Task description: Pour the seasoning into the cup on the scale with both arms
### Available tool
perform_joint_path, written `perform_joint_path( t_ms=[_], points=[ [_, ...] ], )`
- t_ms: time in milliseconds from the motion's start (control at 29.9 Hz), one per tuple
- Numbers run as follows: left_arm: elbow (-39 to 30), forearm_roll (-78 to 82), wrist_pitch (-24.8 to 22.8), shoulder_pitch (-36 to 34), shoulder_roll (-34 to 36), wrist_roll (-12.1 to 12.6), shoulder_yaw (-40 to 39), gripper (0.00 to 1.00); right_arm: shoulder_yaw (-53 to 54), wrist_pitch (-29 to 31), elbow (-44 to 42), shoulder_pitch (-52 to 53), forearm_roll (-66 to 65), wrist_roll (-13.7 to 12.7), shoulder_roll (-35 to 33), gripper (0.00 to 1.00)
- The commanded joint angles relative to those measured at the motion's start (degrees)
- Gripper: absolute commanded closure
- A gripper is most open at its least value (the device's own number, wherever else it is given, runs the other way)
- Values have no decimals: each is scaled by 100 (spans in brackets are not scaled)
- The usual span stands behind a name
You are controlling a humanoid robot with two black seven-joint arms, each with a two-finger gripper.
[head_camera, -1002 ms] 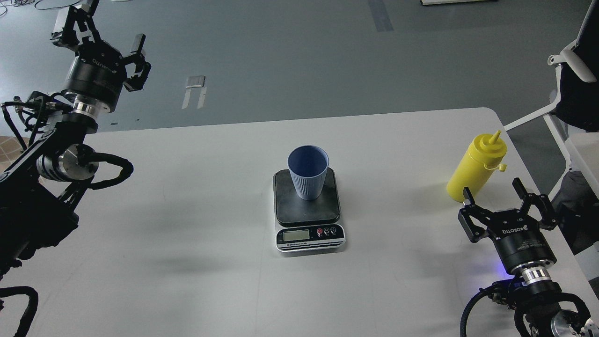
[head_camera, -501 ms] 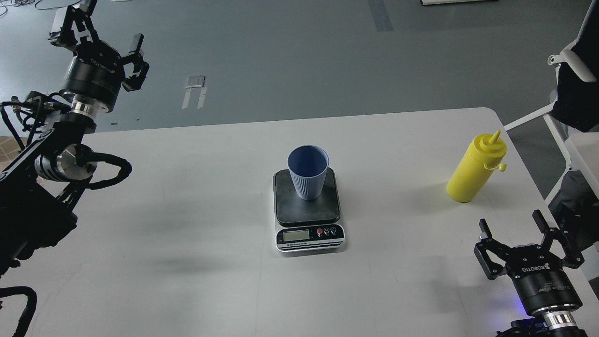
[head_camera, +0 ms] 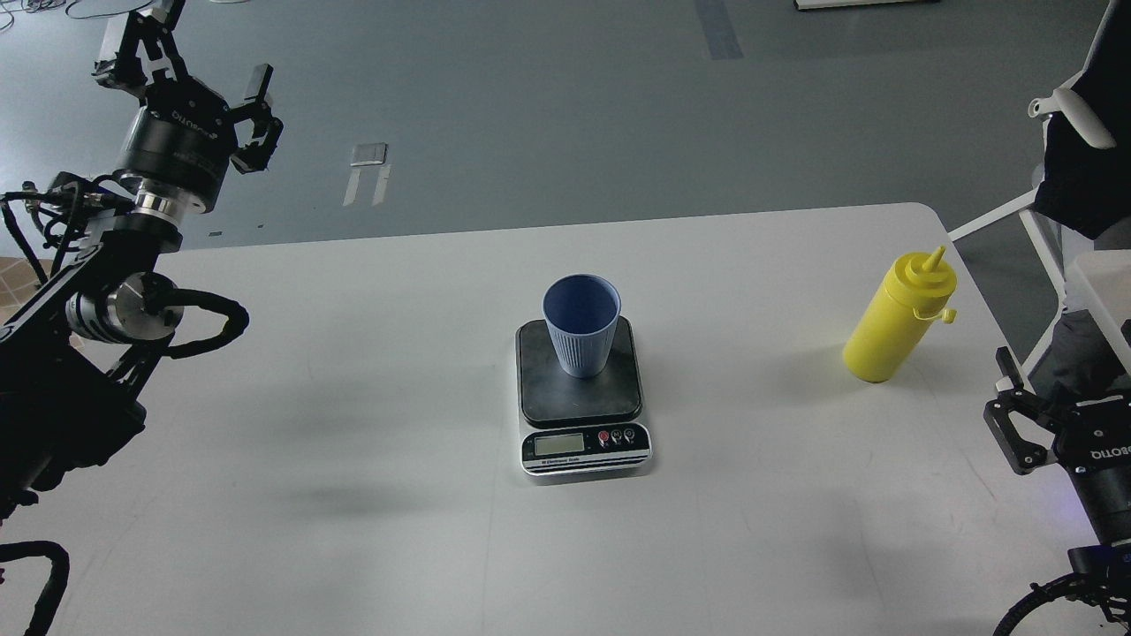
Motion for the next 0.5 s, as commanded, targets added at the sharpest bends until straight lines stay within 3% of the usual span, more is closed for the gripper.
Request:
perform_joint_path(
  t_ms=[0, 167, 468],
  points=[
    [0, -1, 0, 2, 8, 0, -2, 2, 173, -1, 217, 21, 6, 0, -120, 1],
    [0, -1, 0, 2, 17, 0, -2, 2, 604, -1, 393, 232, 6, 0, -471, 1],
    [0, -1, -53, -50, -1, 0, 25, 2, 728, -1, -203, 2083, -55, 8, -2087, 1]
  ],
)
